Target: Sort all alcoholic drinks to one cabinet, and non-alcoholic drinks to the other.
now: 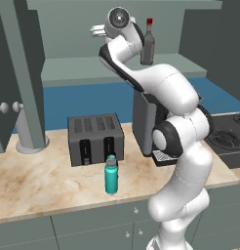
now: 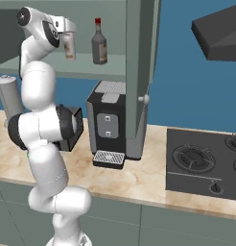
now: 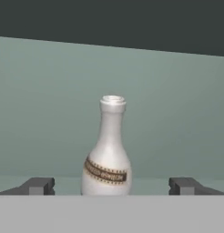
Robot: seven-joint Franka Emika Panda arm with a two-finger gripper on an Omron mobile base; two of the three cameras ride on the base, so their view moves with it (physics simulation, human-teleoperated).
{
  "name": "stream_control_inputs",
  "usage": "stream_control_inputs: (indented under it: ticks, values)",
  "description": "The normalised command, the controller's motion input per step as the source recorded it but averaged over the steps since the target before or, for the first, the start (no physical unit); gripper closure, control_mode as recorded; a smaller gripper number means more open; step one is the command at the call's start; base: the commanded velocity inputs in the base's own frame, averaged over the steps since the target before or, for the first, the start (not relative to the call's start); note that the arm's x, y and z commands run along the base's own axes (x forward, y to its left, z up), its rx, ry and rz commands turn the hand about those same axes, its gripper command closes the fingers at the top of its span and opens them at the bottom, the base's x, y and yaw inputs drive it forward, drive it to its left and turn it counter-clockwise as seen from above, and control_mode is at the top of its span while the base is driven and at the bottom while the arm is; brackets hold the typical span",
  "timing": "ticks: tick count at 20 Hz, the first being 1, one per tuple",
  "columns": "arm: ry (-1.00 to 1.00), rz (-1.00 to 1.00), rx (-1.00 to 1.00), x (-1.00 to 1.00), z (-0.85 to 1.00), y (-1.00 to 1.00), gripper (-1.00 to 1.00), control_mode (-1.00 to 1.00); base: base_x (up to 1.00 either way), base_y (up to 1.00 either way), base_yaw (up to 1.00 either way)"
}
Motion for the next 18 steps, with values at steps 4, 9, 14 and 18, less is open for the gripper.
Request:
stream_control_inputs:
  ticks: [4,9,14,18]
  values:
    - [0.0,0.0,0.01,-0.66,0.04,-0.14,-1.0,-1.0,0.0,0.0,0.0]
    - [0.0,0.0,0.01,-0.86,0.0,-0.16,-1.0,-1.0,0.0,0.0,0.0]
    - [0.01,0.0,0.0,-0.9,0.0,-0.15,-1.0,-1.0,0.0,0.0,0.0]
    - [0.06,0.02,0.02,-0.94,-0.02,-0.09,-1.0,-1.0,0.0,0.0,0.0]
